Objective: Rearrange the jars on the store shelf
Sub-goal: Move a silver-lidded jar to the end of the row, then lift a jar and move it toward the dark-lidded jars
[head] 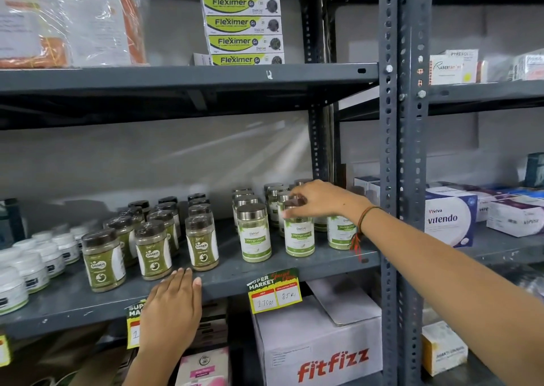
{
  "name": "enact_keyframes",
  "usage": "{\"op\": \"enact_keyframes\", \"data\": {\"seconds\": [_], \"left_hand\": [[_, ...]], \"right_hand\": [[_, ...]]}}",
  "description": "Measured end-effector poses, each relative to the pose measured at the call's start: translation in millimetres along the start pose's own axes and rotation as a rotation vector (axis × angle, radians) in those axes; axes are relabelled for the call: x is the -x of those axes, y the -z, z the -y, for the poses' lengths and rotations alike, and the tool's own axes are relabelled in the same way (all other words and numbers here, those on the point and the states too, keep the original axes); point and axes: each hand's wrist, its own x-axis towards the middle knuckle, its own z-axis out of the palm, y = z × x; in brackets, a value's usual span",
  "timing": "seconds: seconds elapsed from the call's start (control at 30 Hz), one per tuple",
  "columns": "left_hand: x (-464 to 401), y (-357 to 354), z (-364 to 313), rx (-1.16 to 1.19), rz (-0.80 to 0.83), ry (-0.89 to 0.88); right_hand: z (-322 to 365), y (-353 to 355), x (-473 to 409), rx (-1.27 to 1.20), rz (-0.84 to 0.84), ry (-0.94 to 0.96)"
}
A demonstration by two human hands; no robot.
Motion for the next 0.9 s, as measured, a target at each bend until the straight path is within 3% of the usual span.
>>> {"op": "enact_keyframes", "data": {"seconds": [0.57, 0.8, 0.9], "left_hand": [[0.1, -1.0, 1.5, -0.004, 0.002, 0.0], [0.2, -2.3, 2.6, 0.007, -0.015, -0.003], [-0.8, -4.4, 3.5, 0.013, -0.025, -0.001]], "right_hand": [[-4.3, -6.2, -12.2, 0.006, 0.002, -0.039], [53.0, 5.9, -24.0, -0.039, -0.325, 0.113], [94.6, 1.1, -39.9, -0.154, -0.27, 0.211]]}}
